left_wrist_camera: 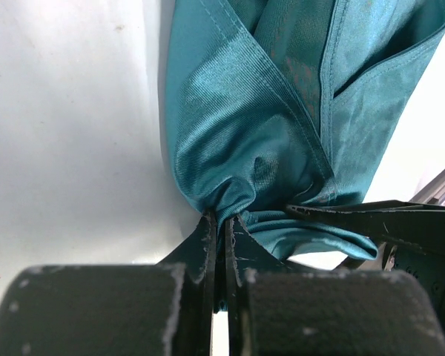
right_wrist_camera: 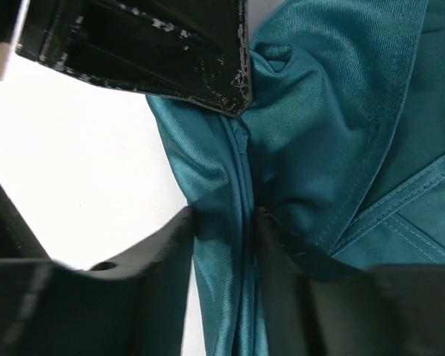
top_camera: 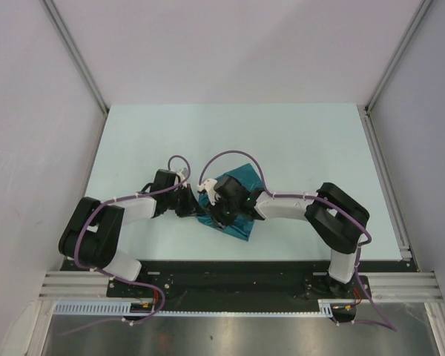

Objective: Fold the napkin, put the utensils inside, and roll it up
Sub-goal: Roll the napkin with the utensil

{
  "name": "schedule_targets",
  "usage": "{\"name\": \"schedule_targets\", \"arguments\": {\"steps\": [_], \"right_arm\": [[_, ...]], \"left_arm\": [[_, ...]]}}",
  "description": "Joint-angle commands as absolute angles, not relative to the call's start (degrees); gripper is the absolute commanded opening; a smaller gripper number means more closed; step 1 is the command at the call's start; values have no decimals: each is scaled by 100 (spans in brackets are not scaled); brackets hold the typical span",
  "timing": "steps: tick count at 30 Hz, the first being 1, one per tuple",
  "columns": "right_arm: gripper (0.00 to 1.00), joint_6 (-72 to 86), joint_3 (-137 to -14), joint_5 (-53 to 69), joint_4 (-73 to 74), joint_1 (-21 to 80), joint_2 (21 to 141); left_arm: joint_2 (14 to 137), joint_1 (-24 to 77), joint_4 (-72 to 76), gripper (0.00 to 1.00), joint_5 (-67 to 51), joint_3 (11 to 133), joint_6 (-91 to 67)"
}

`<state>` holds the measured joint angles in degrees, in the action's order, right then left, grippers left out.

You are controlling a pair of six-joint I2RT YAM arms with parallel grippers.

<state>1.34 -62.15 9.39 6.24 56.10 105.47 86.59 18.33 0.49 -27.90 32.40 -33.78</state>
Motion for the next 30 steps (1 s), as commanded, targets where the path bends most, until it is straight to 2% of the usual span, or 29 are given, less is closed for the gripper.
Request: {"name": "schedule_targets", "arguments": {"steps": [1,9,12,13,14,17,19,25,30], "right_arm": [[34,184,-6372,1607,668,5414,10722],[12,316,-6530,2548,1160,5282,11091],[10,387,-6592,3022,1274,5212,11267],[9,404,-6600,3128,1292,5168,11302],[8,430,-6601,3312,1309,5142,11346],[6,501,-6592,3716,1275,4993,11461],[6,536,-6592,3928,1266,4905,11540],[4,606,-6706,4710,1345,4694,11742],[4,668,-6794,5247,1345,4509,11996]], "left_arm": [[8701,1837,-378,0,-2760,3261,-3146],[8499,1819,-378,0,-2777,3278,-3173],[8412,1828,-352,3,-2786,3261,-3182],[8376,1828,-360,7,-2786,3261,-3182],[8341,1819,-352,20,-2777,3243,-3199],[8148,1758,-237,44,-2777,3147,-3296],[7990,1723,-220,55,-2716,3112,-3357],[7594,1696,-308,70,-2584,2927,-3410],[7339,1696,-194,76,-2593,2611,-3419]]}}
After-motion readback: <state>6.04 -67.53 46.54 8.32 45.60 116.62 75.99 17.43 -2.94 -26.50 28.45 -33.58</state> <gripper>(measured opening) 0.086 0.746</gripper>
